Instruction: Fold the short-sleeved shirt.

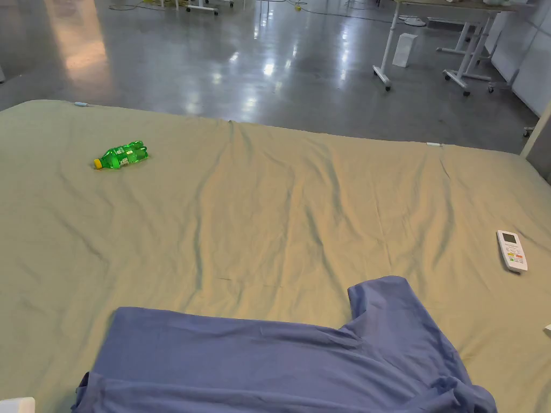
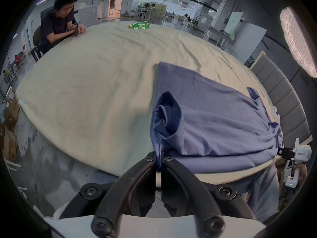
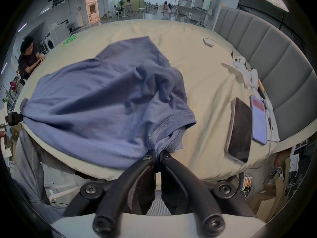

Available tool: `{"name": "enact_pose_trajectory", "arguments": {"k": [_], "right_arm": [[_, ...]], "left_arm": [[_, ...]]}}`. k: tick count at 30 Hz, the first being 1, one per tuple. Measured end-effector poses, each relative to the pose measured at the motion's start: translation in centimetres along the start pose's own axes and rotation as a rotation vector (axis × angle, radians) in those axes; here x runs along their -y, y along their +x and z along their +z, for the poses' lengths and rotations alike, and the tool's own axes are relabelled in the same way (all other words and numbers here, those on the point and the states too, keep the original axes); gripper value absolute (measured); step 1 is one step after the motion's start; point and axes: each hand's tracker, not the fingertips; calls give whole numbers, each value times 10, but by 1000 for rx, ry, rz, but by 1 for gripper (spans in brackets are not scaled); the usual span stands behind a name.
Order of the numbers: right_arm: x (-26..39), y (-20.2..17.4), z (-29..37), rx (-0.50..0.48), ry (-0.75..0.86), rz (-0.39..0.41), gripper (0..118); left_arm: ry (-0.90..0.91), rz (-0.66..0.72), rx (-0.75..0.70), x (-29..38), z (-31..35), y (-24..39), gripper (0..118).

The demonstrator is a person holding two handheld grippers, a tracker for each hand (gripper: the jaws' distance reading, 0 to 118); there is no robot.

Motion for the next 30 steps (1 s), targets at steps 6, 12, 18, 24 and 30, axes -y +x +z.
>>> {"name": "enact_pose_trajectory", "arguments": {"k": [6, 12, 18, 24, 30], "right_arm": [[8, -5, -17, 13, 10, -7, 15], [-4, -11, 10, 144, 53, 51, 70], [-33, -34, 46, 151, 351, 99, 73], [-69, -74, 57, 102, 615, 38, 58], [-95, -112, 66, 50, 790, 7, 5]], "left_arm": [[-6, 11, -5, 0, -13, 1, 7], [23, -3, -22, -9, 4, 3, 43], [218, -56, -41, -36, 31, 19, 60], [428, -111, -35, -66, 41, 54, 60], [617, -210, -43, -79, 59, 111, 16]]}}
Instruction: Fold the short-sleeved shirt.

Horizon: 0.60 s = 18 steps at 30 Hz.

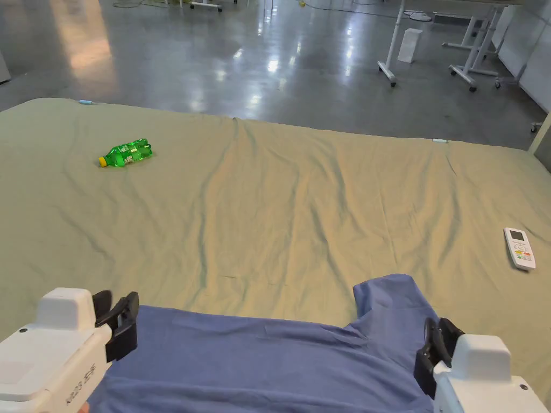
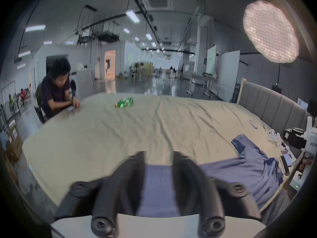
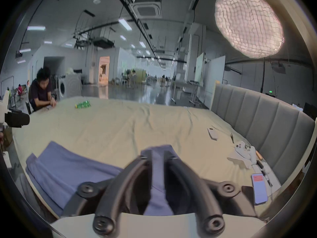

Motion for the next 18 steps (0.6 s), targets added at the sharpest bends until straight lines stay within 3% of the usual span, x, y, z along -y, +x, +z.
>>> {"name": "enact_pose_trajectory", "arguments": {"k": [4, 9, 12, 18], "right_arm": [[-8, -16, -4, 17, 112, 22, 0], [-16, -23, -8, 17, 118, -28, 0], [-19, -21, -14, 15, 115, -22, 0], [-16, -17, -28, 4, 54, -13, 0]], "left_arm": [[75, -33, 9, -11, 6, 21, 6], [100, -31, -2, -12, 5, 22, 2], [46, -23, -23, -11, -11, 6, 2], [-261, 53, 14, -4, -87, -55, 2]]}}
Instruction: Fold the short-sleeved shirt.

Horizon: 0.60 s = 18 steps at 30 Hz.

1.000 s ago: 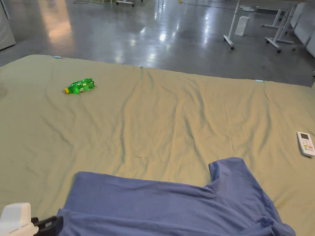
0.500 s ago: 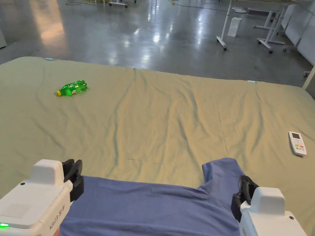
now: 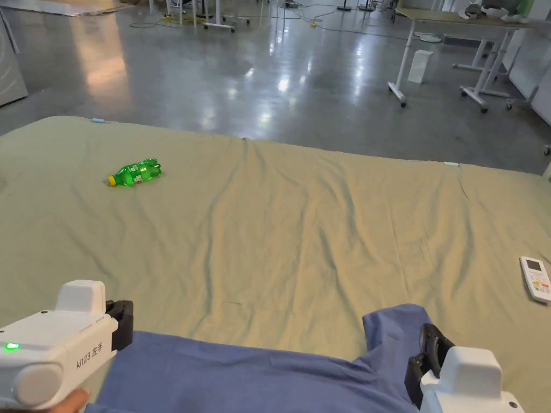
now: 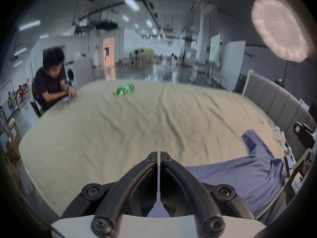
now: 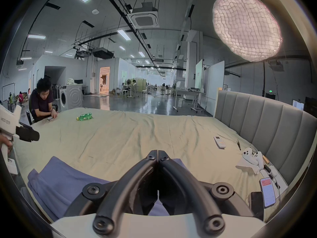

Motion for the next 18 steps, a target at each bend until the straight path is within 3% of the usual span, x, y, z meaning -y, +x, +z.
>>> {"name": "enact_pose_trajectory", "arguments": {"k": [4, 5, 8, 9, 14, 18], "right_arm": [[7, 3, -9, 2, -37, 8, 0], [9, 4, -11, 5, -50, 12, 0], [17, 9, -18, 11, -86, 18, 0], [20, 11, -20, 14, -99, 17, 0], [31, 21, -29, 38, -159, 8, 0], [40, 29, -35, 43, -238, -31, 0]], "left_arm": [[-183, 61, 4, -7, -55, -26, 4], [-236, 58, 6, -9, -68, -28, 11], [-358, 61, 50, -10, -98, -37, 58], [-367, 67, 41, -11, -106, -33, 69], [-415, 54, -14, -6, -138, -25, 70], [-433, -85, -47, -1, -143, -7, 65]]}}
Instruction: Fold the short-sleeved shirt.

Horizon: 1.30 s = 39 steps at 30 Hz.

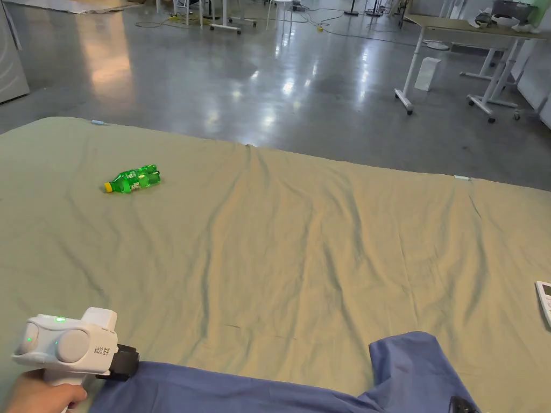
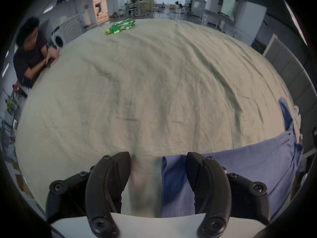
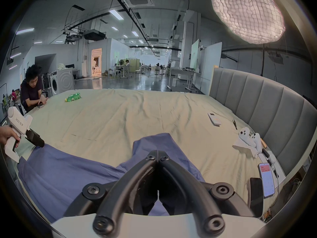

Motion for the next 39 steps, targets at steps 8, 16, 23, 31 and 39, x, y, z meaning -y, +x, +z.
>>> {"name": "enact_pose_trajectory", "arguments": {"k": [8, 16, 23, 31, 39], "right_arm": [[-9, 34, -54, 42, -161, -6, 1], [-30, 88, -165, -26, -462, 29, 61], [-20, 92, -214, -109, -598, -23, 42], [-15, 86, -218, -126, -587, -34, 0], [-33, 87, -188, -148, -436, -77, 0]], "left_arm": [[28, -103, 37, 6, 10, 15, 7], [123, -51, 46, 11, 33, 8, 3], [164, -9, 48, 14, 47, 7, 3], [183, 3, 53, 19, 55, 8, 3], [219, 10, 73, 25, 76, 3, 3]]}}
